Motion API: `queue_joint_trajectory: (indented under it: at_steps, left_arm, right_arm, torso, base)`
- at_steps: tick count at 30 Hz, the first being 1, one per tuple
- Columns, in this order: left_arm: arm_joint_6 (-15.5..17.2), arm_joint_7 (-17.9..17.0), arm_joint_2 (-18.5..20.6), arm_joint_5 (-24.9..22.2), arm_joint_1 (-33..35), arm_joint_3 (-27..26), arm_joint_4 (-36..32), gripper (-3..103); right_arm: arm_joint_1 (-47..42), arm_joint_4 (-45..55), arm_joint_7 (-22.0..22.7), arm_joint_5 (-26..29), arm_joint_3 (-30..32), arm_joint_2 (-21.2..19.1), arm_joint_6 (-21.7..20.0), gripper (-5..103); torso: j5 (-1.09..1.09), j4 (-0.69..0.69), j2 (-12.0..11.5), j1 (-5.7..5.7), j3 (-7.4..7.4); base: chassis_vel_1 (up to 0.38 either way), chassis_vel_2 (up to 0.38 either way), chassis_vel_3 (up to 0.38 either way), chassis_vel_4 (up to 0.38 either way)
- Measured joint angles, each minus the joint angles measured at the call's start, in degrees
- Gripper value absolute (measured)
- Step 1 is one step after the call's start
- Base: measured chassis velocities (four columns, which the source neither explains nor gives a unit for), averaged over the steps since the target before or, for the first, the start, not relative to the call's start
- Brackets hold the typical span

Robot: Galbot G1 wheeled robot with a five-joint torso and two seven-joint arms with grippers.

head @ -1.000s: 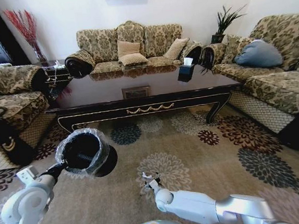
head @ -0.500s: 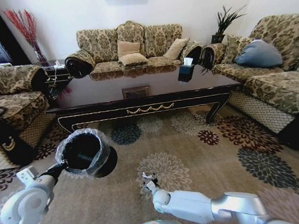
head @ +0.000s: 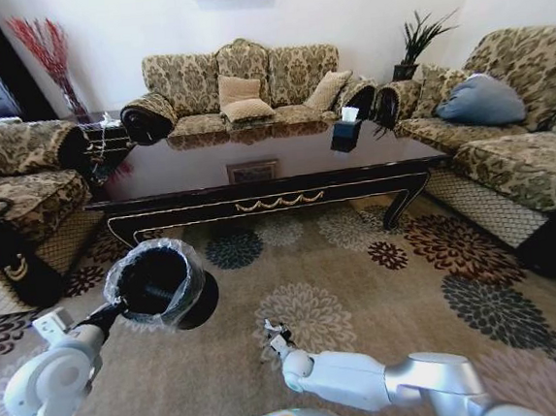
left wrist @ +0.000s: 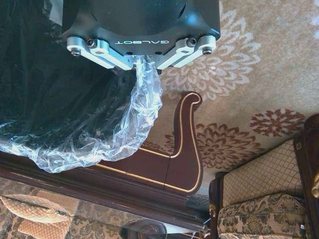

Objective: Move to the front of the table and pick up the trash from the floor, then place it into the trash bin.

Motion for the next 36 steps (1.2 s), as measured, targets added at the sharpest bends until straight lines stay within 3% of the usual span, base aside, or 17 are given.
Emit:
queue_joint_trajectory:
  at_steps: [4, 12, 23, 26, 32, 36]
  left_arm:
    - [0.0, 0.0, 0.0, 0.0, -0.3, 0.4, 0.2, 2]
    - [0.0, 0.0, -0.1, 0.2, -0.4, 0.8, 0.3, 2]
    - [0.0, 0.0, -0.2, 0.4, -0.1, 0.9, 0.2, 2]
    - [0.0, 0.0, -0.2, 0.4, 0.0, 1.0, 0.2, 2]
    - [0.0, -0.1, 0.1, 0.4, -0.3, 1.3, 1.0, 2]
    - [-0.1, -0.1, 0.0, 0.5, -0.4, 1.8, 1.3, 2]
  right_arm:
    - [-0.1, -0.1, -0.4, -0.4, 0.0, -0.2, 0.0, 25]
    - [0.0, 0.2, -1.4, -0.8, 0.4, -1.4, 0.6, 2]
    - [-0.3, 1.1, -2.9, -3.5, 0.9, -2.5, 2.8, 0]
    - [0.2, 3.5, -4.8, -5.8, 2.5, -4.1, 6.5, 0]
    - [2.3, 7.9, -5.5, -7.2, 5.8, -7.1, 9.4, 0]
    - [2.2, 7.5, -5.4, -11.0, 6.6, -8.8, 10.9, 0]
  torso:
    - [0.00, 0.00, 0.0, 0.00, 0.00]
    - [0.00, 0.00, 0.0, 0.00, 0.00]
    - [0.00, 0.00, 0.0, 0.00, 0.00]
    - [0.01, 0.00, 0.0, 0.00, 0.00]
    - [0.01, 0.00, 0.0, 0.00, 0.00]
    - [0.00, -0.01, 0.0, 0.00, 0.00]
  base:
    - [0.000, 0.000, 0.000, 0.000]
    - [0.000, 0.000, 0.000, 0.000]
    - [0.000, 0.000, 0.000, 0.000]
    - [0.000, 0.000, 0.000, 0.000]
    - [0.000, 0.000, 0.000, 0.000]
    - [0.000, 0.000, 0.000, 0.000]
